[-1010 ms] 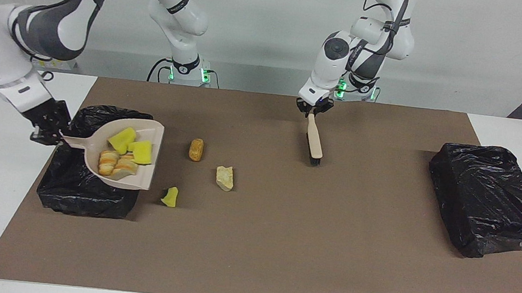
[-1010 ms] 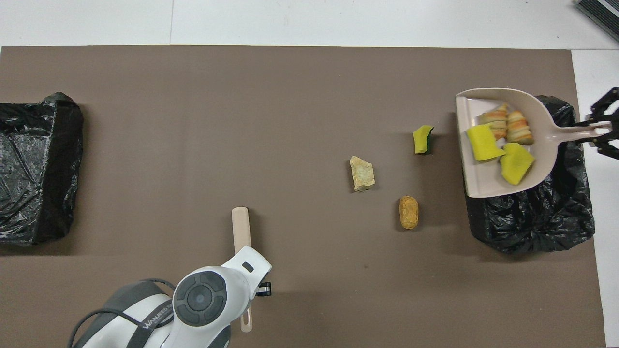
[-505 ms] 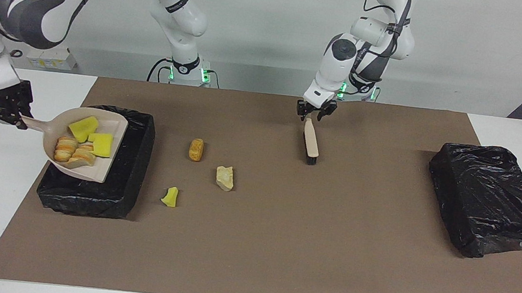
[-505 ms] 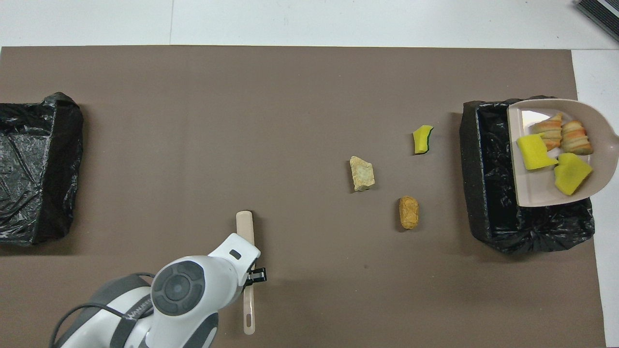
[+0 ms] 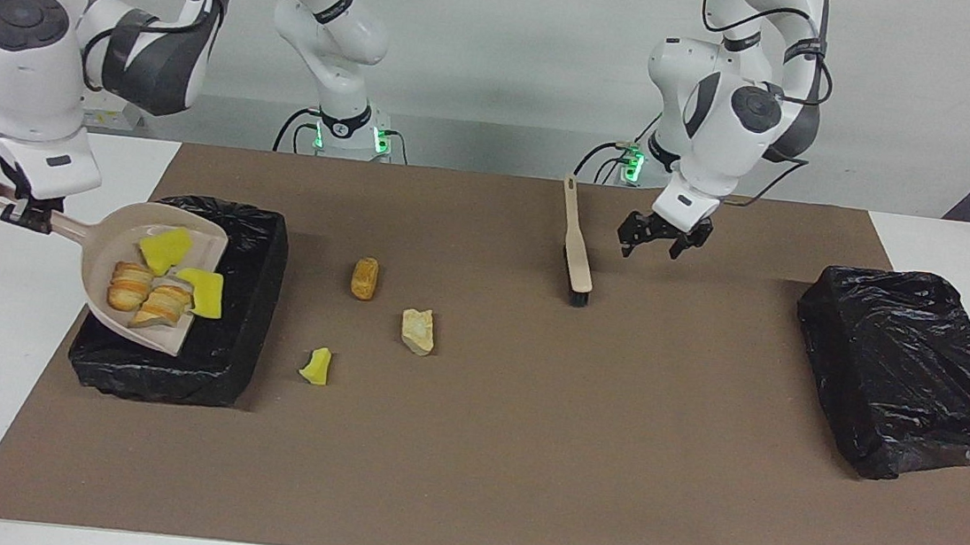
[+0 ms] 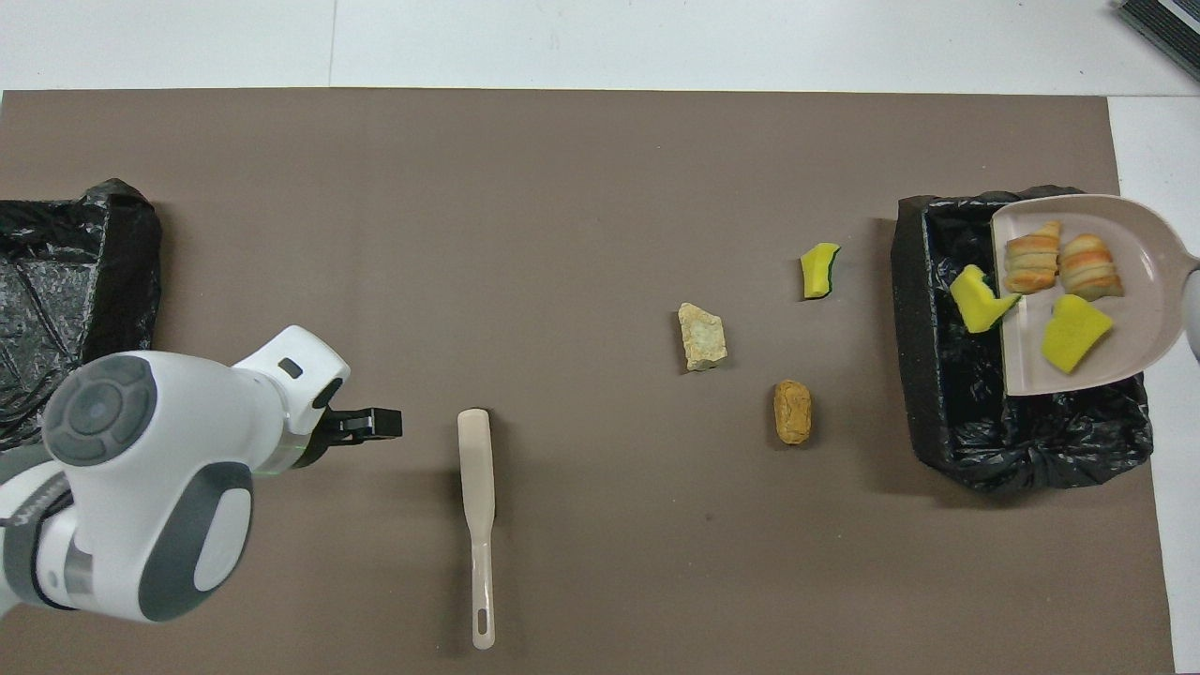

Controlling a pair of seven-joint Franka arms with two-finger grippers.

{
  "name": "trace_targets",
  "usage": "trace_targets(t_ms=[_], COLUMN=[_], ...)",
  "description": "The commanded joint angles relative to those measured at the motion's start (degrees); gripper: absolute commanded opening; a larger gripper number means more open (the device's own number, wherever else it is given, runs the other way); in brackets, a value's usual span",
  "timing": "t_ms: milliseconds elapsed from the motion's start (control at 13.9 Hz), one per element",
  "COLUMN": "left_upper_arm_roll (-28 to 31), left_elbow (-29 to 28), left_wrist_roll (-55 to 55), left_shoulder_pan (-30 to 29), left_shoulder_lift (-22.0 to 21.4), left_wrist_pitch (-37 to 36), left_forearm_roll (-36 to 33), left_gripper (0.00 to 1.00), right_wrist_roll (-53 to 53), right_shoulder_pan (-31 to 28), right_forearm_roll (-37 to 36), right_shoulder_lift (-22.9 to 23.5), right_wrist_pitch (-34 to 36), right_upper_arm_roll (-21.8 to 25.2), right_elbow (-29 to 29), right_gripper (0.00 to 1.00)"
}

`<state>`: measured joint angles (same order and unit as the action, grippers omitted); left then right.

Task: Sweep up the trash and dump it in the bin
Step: 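Tip the dustpan with the right gripper to dump trash into the bin, then bring the empty dustpan back to the table center with the right gripper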

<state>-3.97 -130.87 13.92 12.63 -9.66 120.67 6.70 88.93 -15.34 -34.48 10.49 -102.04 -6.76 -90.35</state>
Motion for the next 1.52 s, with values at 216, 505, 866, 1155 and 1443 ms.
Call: trace_targets(t_ms=[216, 505, 866, 1155, 1443], left_upper_arm_roll=[-0.7, -0.8, -0.7, -0.7, -0.6], left_elbow=[19.7, 30.9, 35.1, 34.4, 33.6], left_wrist_roll=[-13.0, -17.2, -17.1, -16.9, -14.8], left_shoulder_pan=[-9.6, -11.1, -11.7, -11.7, -13.2], left_shoulder_lift=[6.3, 10.0, 9.8, 9.6, 9.3], left_wrist_pitch=[-15.8, -24.9, -26.8, -26.4, -24.9], left_forearm_roll=[-2.3, -7.8, -7.4, -7.4, -4.8], left_gripper=[1.00, 1.00, 1.00, 1.00, 1.00], right_wrist_roll=[-9.2, -9.0, -18.4, -39.8, -67.1], right_shoulder_pan=[4.5, 5.5, 7.1, 19.3, 27.3], right_forearm_roll=[-12.9, -11.7, 8.0, 15.6, 17.4], right_shoulder_lift=[-5.1, -7.0, -5.7, -3.1, 6.4], right_wrist_pitch=[4.6, 7.4, 5.8, 5.8, 5.5], right_upper_arm_roll=[-0.3, -0.9, -1.4, -1.5, -1.5], right_elbow=[-5.6, -2.9, -0.8, 0.7, 10.3], right_gripper=[0.00, 0.00, 0.00, 0.00, 0.00])
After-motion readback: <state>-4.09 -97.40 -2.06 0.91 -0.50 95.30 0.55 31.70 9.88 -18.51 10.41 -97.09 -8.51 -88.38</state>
